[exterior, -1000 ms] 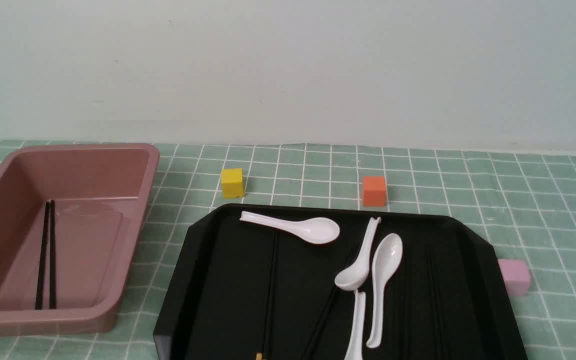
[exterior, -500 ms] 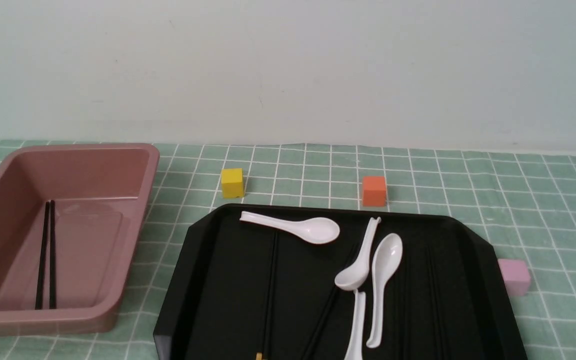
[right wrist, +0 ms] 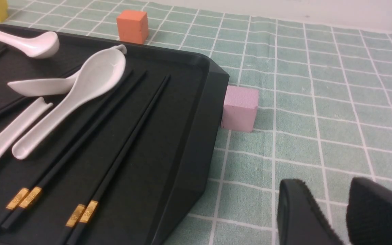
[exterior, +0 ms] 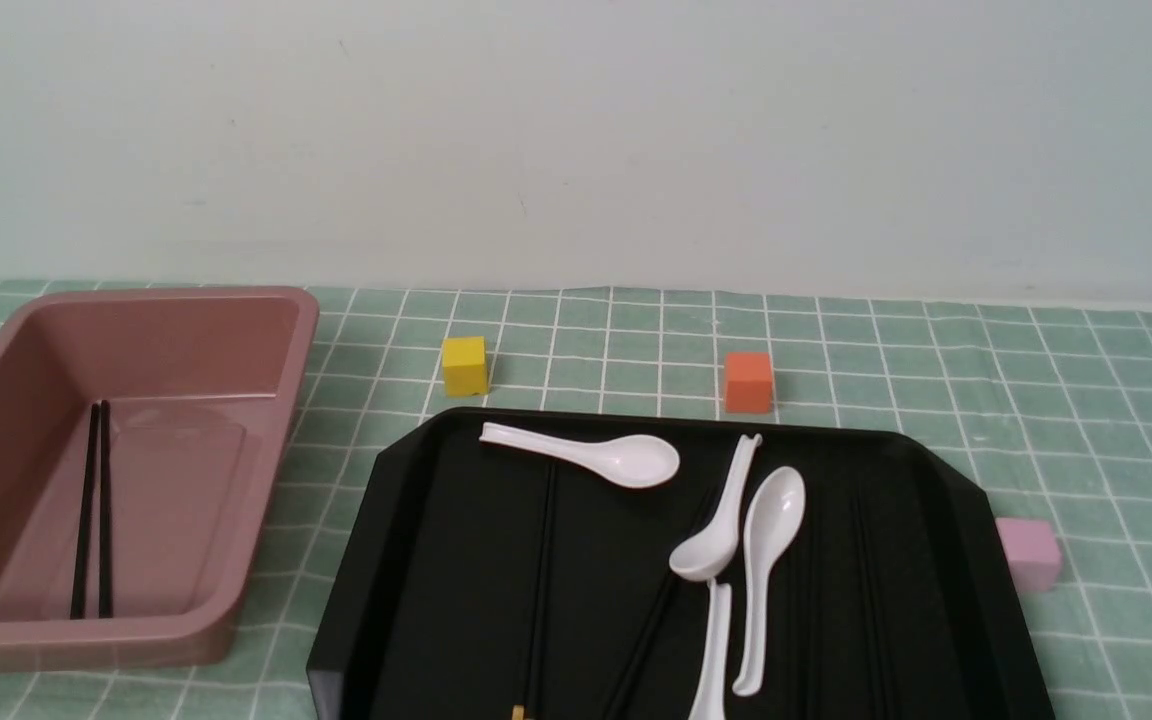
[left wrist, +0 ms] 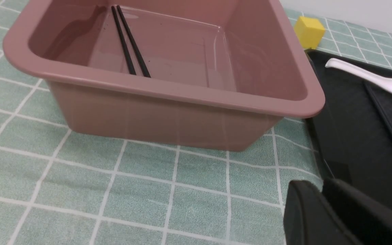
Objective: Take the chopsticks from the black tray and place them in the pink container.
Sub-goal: 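Reach over to the black tray and grasp a pair of chopsticks with the left gripper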
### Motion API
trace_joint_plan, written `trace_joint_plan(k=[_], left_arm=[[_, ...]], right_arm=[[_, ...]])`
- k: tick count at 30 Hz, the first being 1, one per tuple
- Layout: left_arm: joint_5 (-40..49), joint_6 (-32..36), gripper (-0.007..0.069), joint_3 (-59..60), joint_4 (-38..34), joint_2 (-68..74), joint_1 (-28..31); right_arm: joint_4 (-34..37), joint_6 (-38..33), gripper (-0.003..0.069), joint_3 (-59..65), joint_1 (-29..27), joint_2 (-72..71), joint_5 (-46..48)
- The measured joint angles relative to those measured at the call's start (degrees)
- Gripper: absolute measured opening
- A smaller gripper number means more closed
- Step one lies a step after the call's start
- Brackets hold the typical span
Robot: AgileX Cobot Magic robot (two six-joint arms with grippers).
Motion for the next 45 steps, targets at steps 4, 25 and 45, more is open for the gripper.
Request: trace_joint_plan(k=[4, 25, 45], left_arm=[[0.0, 0.0, 0.0082, 0.0, 0.0, 0.0, 0.0], [-0.8, -22.4, 0.0092, 0.0, -45.5, 0.0, 0.0], [-0.1, 0.8, -0.0013, -24.6, -54.3, 16.4, 0.0]], right_arm=[[0.0, 0.0, 0.024, 0.0, 0.0, 0.0, 0.0], [0.0, 0.0, 0.024, 0.0, 0.0, 0.0, 0.0], [0.0, 0.0, 0.024, 0.0, 0.0, 0.0, 0.0]])
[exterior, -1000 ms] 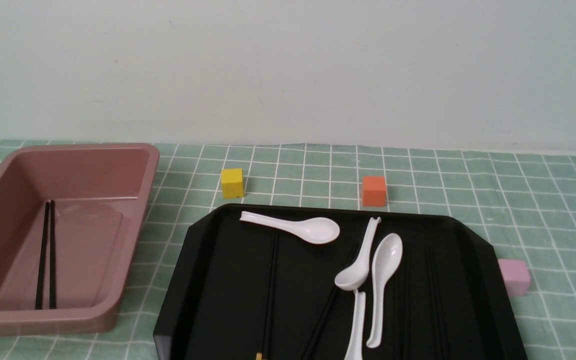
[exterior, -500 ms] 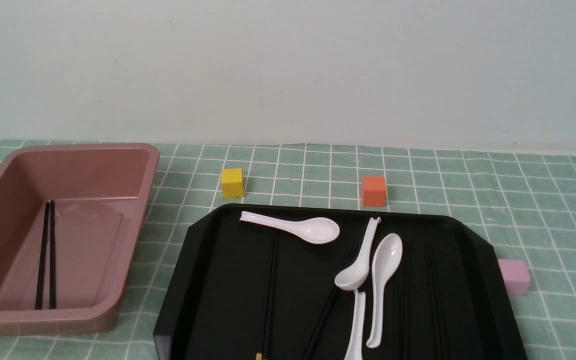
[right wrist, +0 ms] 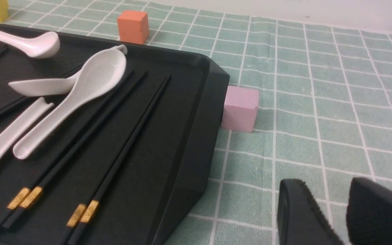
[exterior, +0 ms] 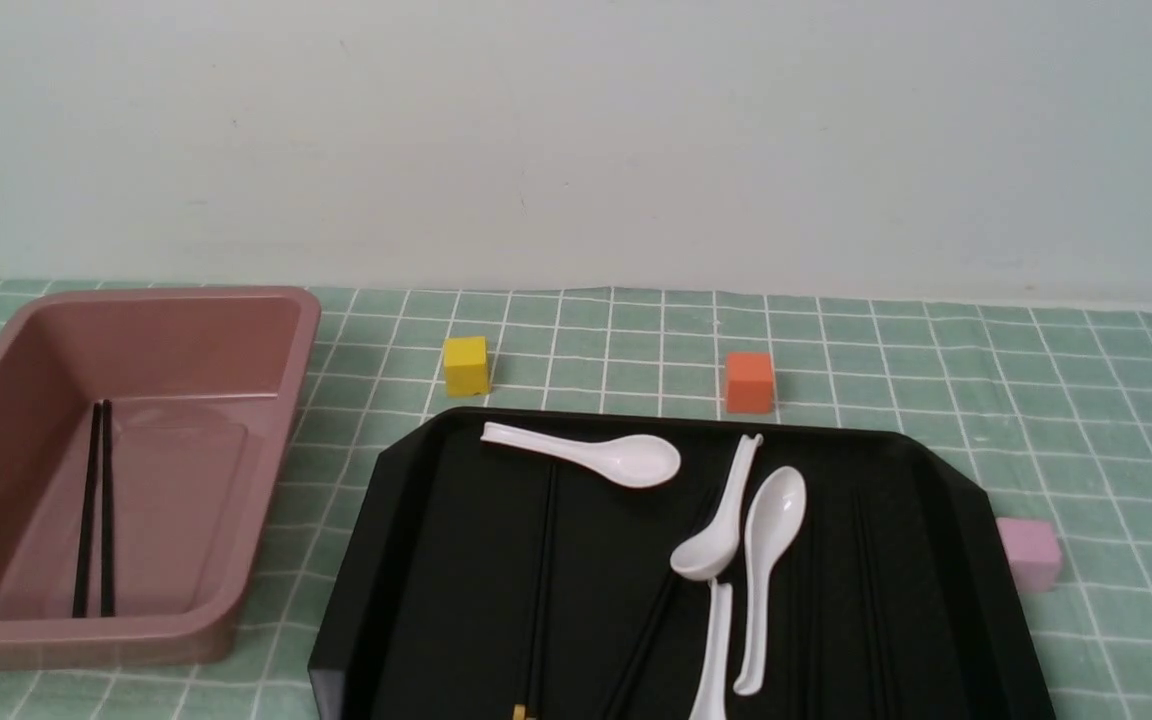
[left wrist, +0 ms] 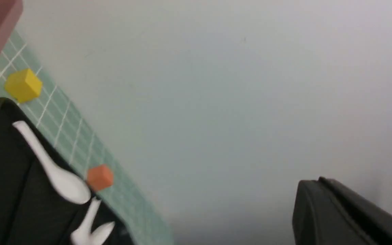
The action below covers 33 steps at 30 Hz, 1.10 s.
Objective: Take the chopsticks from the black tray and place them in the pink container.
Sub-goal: 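Reach over to the black tray and grasp a pair of chopsticks with the left gripper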
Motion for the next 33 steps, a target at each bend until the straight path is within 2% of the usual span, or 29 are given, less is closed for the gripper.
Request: trace_joint_plan(k=[3, 4, 5, 7, 10, 13, 15, 20, 23, 27, 31, 32, 33], left_arm=[[19.2, 0.3, -0.0013, -9.4, 9.2, 15.4, 0.0], [23.0, -0.1, -0.0013, -11.2, 11.8, 18.7, 0.0], [31.5, -0.3, -0.0013, -15.1, 16.4, 26.2, 0.0], [38.8, 0.4, -0.0013, -19.0, 21.1, 34.2, 0.0], [44.6, 2.1, -0.0013, -24.5, 25.8, 45.4, -0.1], [45.1, 2.1, -0.0013, -26.9, 27.4, 51.0, -1.7], [43.7, -0.2, -0.0013, -28.7, 29.6, 54.3, -6.0], [35.0, -11.1, -0.0013, -32.1, 38.8, 60.8, -22.3], [30.5, -18.1, -0.0002, -33.9, 44.0, 65.3, -29.2], [28.5, -26.8, 0.0071, -37.7, 50.9, 72.6, -34.3], [28.2, -30.7, 0.0158, -42.0, 53.7, 79.1, -35.5], [28.2, -31.5, 0.0218, -45.1, 54.2, 82.9, -35.6], [28.1, -31.7, 0.0242, -46.7, 54.5, 84.7, -35.6]], right_arm=[[0.0, 0.0, 0.024, 0.0, 0.0, 0.0, 0.0], [0.0, 0.0, 0.024, 0.0, 0.0, 0.0, 0.0], [0.0, 0.0, 0.024, 0.0, 0.0, 0.0, 0.0], [0.0, 0.0, 0.024, 0.0, 0.0, 0.0, 0.0], [0.0, 0.0, 0.024, 0.0, 0.0, 0.0, 0.0], [0.0, 0.0, 0.024, 0.0, 0.0, 0.0, 0.0], [0.0, 0.0, 0.024, 0.0, 0.0, 0.0, 0.0], [0.0, 0.0, 0.024, 0.0, 0.0, 0.0, 0.0], [0.1, 0.0, 0.024, 0.0, 0.0, 0.0, 0.0], [0.0, 0.0, 0.024, 0.0, 0.0, 0.0, 0.0], [0.0, 0.0, 0.024, 0.0, 0.0, 0.0, 0.0], [0.0, 0.0, 0.024, 0.0, 0.0, 0.0, 0.0], [0.1, 0.0, 0.024, 0.0, 0.0, 0.0, 0.0]])
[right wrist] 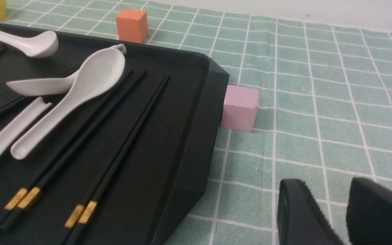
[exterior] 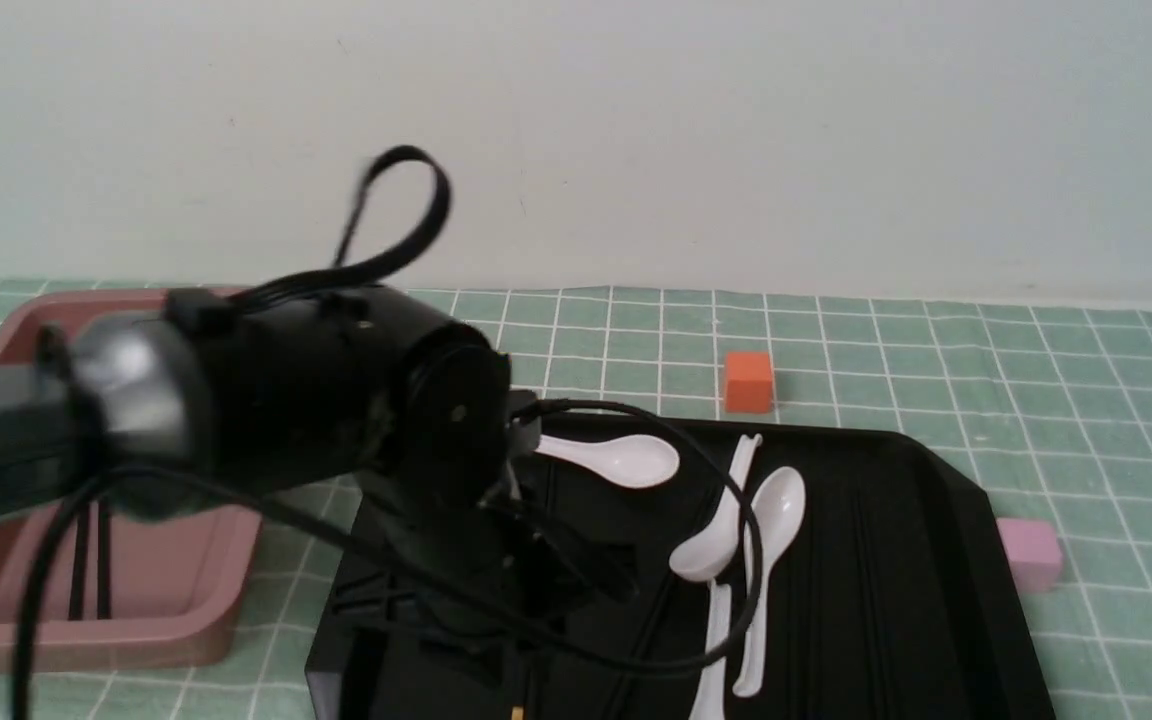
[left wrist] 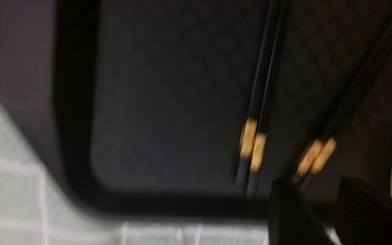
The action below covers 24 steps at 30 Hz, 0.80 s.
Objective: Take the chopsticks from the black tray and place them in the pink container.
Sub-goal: 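Reach over to the black tray and grasp a pair of chopsticks with the left gripper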
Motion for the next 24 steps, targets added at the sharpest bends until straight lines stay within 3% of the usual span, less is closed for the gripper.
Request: trace_joint_plan(k=[4, 9, 15, 24], left_arm=[[0.0, 0.0, 0.0306, -4.2, 0.6, 4.8, 0.0], [0.0, 1.1, 0.0316, -5.7, 1.9, 8.8, 0.0], [-0.9, 1.3, 0.029, -5.7, 6.3, 11.5, 0.0], [-1.1, 1.5, 0.0195, -6.5, 8.2, 14.9, 0.0]], right_arm=[[0.0, 0.0, 0.024, 0.0, 0.0, 0.0, 0.0], [-0.1, 0.0, 0.024, 0.0, 0.0, 0.0, 0.0], [-0.1, 0.0, 0.024, 0.0, 0.0, 0.0, 0.0], [-0.1, 0.0, 0.024, 0.0, 0.0, 0.0, 0.0]])
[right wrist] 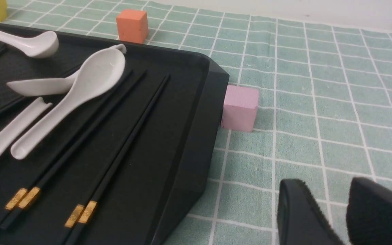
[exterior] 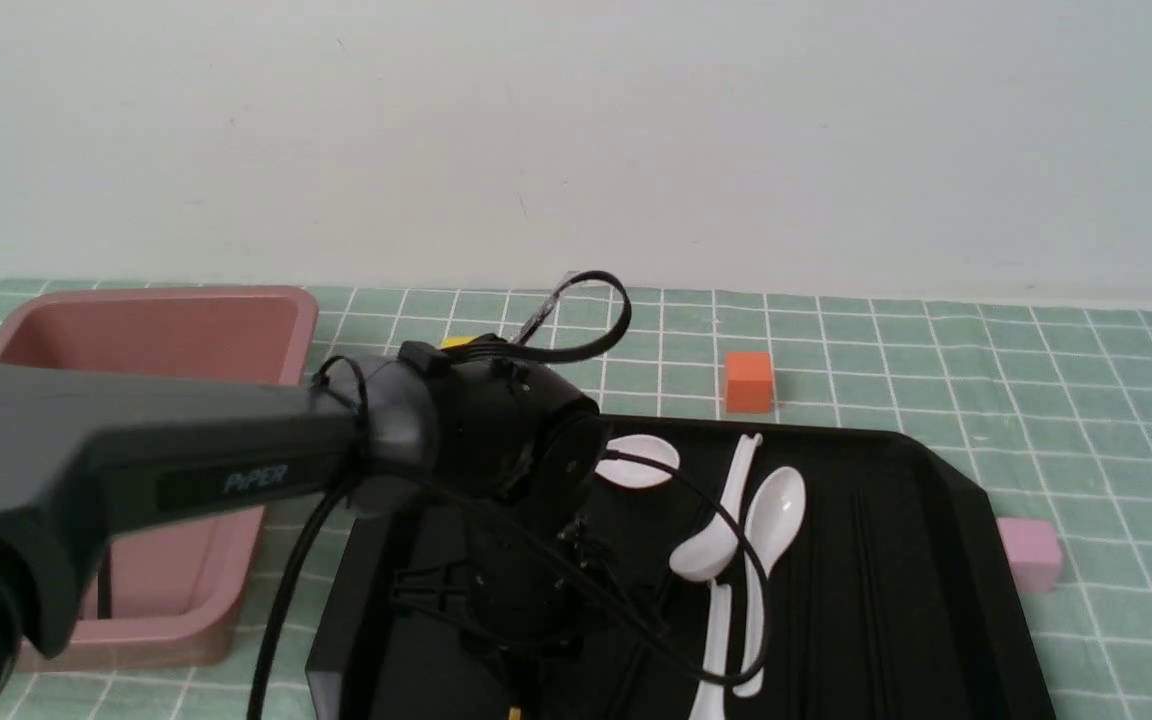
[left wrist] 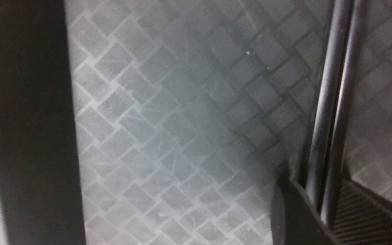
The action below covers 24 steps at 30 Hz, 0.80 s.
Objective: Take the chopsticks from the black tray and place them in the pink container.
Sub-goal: 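Reach over to the black tray and grasp a pair of chopsticks with the left gripper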
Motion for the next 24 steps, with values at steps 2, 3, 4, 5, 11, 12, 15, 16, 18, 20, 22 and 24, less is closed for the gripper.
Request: trace_joint_plan(k=[2, 3, 4, 5, 11, 12, 15, 16, 18, 20, 22, 24], left_arm=[[0.5, 0.0, 0.0185, -0.4, 0.0, 0.6, 0.0], [0.7, 0.0, 0.0176, -0.7, -0.1, 0.9, 0.0], [0.9, -0.1, 0.0165, -0.8, -0.1, 1.1, 0.0], [1.2, -0.1, 0.0153, -0.9, -0.2, 1.1, 0.0], [1.6, -0.2, 0.0115, -0.6, -0.8, -0.3, 0.0], [2.1, -0.2, 0.0115, -0.2, -1.1, -0.9, 0.0], [4.1, -0.2, 0.0115, 0.4, -2.0, -4.7, 0.0], [4.7, -0.2, 0.0115, 0.4, -2.4, -6.7, 0.0], [6.3, -0.2, 0.0115, 0.4, -2.8, -10.9, 0.0], [8.4, -0.2, 0.0115, 0.4, -2.7, -15.0, 0.0], [10.7, -0.2, 0.0115, 0.1, -1.8, -19.0, 0.0], [12.5, -0.3, 0.0115, 0.1, 0.4, -22.8, 0.0]], right_arm=[[0.0, 0.0, 0.024, 0.0, 0.0, 0.0, 0.0], [0.0, 0.0, 0.024, 0.0, 0.0, 0.0, 0.0], [0.0, 0.0, 0.024, 0.0, 0.0, 0.0, 0.0], [0.0, 0.0, 0.024, 0.0, 0.0, 0.0, 0.0], [0.0, 0.0, 0.024, 0.0, 0.0, 0.0, 0.0], [0.0, 0.0, 0.024, 0.0, 0.0, 0.0, 0.0], [0.0, 0.0, 0.024, 0.0, 0.0, 0.0, 0.0], [0.0, 0.0, 0.024, 0.0, 0.0, 0.0, 0.0], [0.0, 0.0, 0.024, 0.0, 0.0, 0.0, 0.0], [0.0, 0.0, 0.024, 0.0, 0.0, 0.0, 0.0], [0.0, 0.0, 0.024, 0.0, 0.0, 0.0, 0.0], [0.0, 0.0, 0.024, 0.0, 0.0, 0.0, 0.0]])
